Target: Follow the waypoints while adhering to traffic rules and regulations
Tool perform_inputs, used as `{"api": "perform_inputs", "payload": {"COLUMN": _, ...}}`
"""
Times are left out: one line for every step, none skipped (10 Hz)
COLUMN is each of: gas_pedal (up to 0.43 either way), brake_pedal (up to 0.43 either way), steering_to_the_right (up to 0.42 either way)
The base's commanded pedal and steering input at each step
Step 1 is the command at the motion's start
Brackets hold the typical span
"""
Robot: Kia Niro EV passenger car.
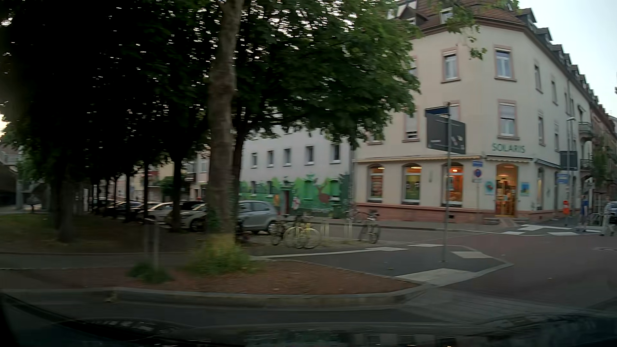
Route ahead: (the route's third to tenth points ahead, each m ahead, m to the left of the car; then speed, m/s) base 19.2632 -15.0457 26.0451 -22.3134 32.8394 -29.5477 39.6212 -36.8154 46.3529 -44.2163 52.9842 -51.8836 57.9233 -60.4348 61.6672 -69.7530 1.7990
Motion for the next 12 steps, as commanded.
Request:
{"api": "perform_inputs", "payload": {"gas_pedal": 0.000, "brake_pedal": 0.000, "steering_to_the_right": 0.894}}
{"api": "perform_inputs", "payload": {"gas_pedal": 0.000, "brake_pedal": 0.000, "steering_to_the_right": 0.881}}
{"api": "perform_inputs", "payload": {"gas_pedal": 0.000, "brake_pedal": 0.000, "steering_to_the_right": 0.869}}
{"api": "perform_inputs", "payload": {"gas_pedal": 0.000, "brake_pedal": 0.000, "steering_to_the_right": 0.857}}
{"api": "perform_inputs", "payload": {"gas_pedal": 0.000, "brake_pedal": 0.000, "steering_to_the_right": 0.843}}
{"api": "perform_inputs", "payload": {"gas_pedal": 0.000, "brake_pedal": 0.000, "steering_to_the_right": 0.831}}
{"api": "perform_inputs", "payload": {"gas_pedal": 0.000, "brake_pedal": 0.000, "steering_to_the_right": 0.814}}
{"api": "perform_inputs", "payload": {"gas_pedal": 0.000, "brake_pedal": 0.000, "steering_to_the_right": 0.792}}
{"api": "perform_inputs", "payload": {"gas_pedal": 0.000, "brake_pedal": 0.000, "steering_to_the_right": 0.769}}
{"api": "perform_inputs", "payload": {"gas_pedal": 0.000, "brake_pedal": 0.000, "steering_to_the_right": 0.757}}
{"api": "perform_inputs", "payload": {"gas_pedal": 0.000, "brake_pedal": 0.000, "steering_to_the_right": 0.753}}
{"api": "perform_inputs", "payload": {"gas_pedal": 0.000, "brake_pedal": 0.000, "steering_to_the_right": 0.734}}
